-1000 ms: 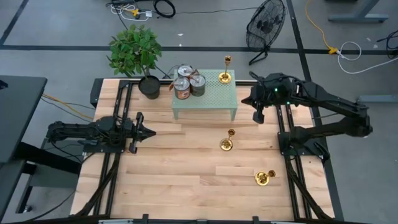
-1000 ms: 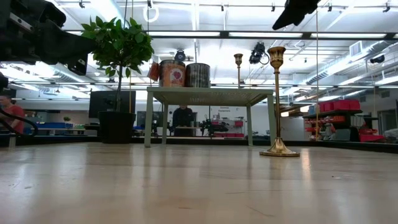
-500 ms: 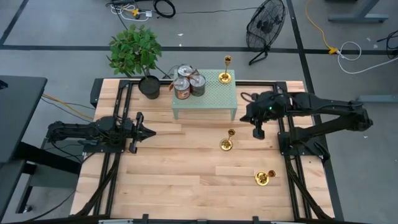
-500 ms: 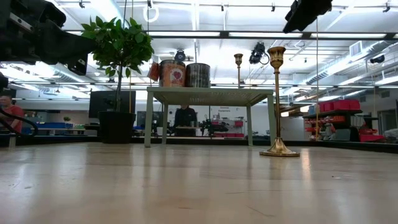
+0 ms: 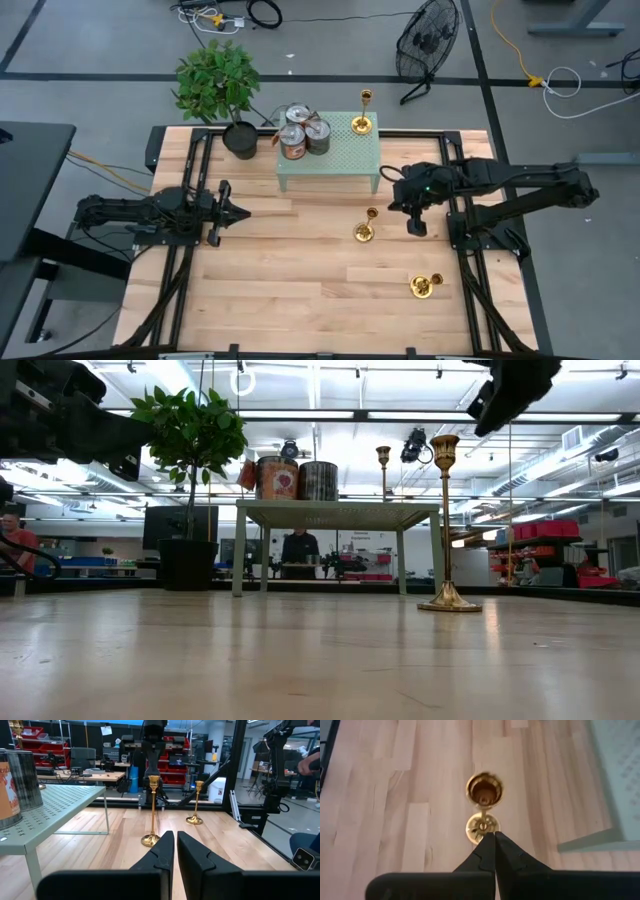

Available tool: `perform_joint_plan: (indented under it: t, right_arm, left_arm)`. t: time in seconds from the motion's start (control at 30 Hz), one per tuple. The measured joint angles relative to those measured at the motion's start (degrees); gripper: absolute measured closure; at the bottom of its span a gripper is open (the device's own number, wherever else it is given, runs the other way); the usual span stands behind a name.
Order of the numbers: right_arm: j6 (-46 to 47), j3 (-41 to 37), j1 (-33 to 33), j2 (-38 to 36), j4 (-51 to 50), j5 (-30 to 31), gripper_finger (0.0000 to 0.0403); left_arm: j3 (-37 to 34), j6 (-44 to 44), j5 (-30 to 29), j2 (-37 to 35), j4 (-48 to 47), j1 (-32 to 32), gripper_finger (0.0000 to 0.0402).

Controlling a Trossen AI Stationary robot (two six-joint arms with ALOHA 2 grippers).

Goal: Pick & Place candle stick holders
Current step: Put the top gold candle holder on the shelf

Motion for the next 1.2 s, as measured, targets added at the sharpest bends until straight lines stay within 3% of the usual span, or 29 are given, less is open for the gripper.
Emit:
perform_joint_plan:
  t: [0.37,0.93,1.2]
  right_arm:
    - [1.4,-7.2,2.2,0.0,3.8,-0.3,0.0375]
    - [6.6,-20.1,2.2,0.0,23.8,-0.3,0.0307]
    - [8.7,-22.4,2.2,0.0,26.9,-0.3,0.0266]
  left_arm:
    - [0.0,0.0,0.0,0.0,0.0,0.0,0.0371]
    - [0.0,0.0,0.0,0.0,0.0,0.0,0.0371]
    - [0.0,0.0,0.0,0.0,0.0,0.0,0.0371]
